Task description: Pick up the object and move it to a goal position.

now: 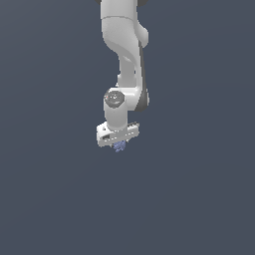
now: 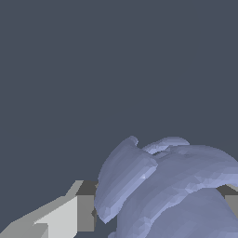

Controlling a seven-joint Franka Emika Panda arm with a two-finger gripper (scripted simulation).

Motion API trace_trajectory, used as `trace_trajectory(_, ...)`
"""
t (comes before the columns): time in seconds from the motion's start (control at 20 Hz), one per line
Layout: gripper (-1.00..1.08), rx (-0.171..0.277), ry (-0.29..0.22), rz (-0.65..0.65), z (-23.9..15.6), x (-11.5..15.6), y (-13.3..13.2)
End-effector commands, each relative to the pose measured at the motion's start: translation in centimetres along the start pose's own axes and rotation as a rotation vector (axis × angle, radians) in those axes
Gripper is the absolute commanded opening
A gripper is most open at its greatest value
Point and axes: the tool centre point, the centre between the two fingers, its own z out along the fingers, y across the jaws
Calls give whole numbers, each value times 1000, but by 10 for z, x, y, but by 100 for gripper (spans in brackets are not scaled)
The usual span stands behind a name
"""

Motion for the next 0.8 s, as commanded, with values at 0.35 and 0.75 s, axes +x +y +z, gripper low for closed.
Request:
trace_trajectory(0.35,-100,0,0,0,-25,6,-4)
trace_trajectory(0.75,-100,0,0,-1,-87,20,-13)
